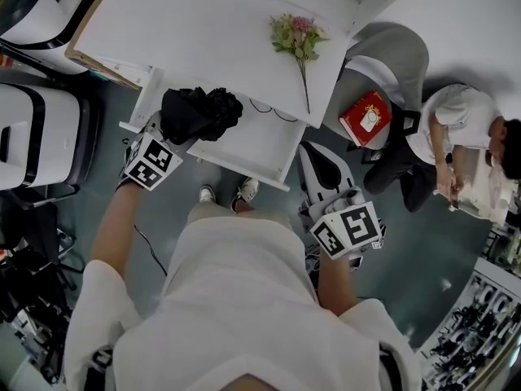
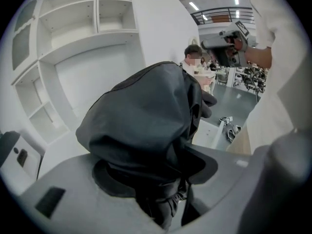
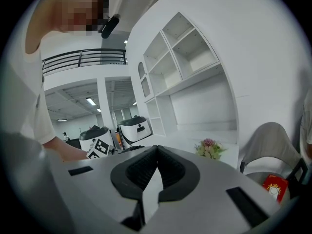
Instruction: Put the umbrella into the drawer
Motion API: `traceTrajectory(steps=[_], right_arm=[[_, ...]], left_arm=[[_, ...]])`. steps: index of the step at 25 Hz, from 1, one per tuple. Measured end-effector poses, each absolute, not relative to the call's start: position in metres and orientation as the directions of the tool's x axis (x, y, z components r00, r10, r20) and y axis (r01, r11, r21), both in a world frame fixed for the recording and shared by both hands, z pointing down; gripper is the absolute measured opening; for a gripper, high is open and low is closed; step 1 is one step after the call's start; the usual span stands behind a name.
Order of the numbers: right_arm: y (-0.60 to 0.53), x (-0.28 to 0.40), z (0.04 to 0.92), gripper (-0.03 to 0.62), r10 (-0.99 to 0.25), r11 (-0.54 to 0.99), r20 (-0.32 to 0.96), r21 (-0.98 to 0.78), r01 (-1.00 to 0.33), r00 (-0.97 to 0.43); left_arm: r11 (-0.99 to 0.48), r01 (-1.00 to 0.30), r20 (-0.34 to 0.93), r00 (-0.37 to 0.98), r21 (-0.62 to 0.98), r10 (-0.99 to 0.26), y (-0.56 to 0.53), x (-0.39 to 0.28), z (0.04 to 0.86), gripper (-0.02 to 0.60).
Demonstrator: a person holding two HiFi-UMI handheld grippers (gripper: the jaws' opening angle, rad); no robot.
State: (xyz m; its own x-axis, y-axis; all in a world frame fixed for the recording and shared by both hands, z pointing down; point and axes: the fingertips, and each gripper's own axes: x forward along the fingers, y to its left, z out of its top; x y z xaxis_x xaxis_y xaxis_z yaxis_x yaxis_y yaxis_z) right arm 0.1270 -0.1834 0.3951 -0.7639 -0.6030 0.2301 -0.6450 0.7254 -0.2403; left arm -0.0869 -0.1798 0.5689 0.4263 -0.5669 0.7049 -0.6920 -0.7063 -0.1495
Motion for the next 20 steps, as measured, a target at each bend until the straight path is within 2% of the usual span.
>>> traceTrajectory(steps=[5,20], right_arm=[[-0.181,0.124,0.392,0.001,-0.619,0.711,0.243,-0.230,-0.664,-0.747],[-0.154,0.154,0.394,0.001,-0.704,0.610,0.294,-0.214,-0.763,-0.646]], left_arm=[[-0.787,-0.597,0.760,0.437,-0.155,-0.481,-0.193,-0.083,0.590,0.270],[-0.907,-0.412,0.896,0.365,-0.089,-0.254,-0.205,-0.069,0.681,0.271]])
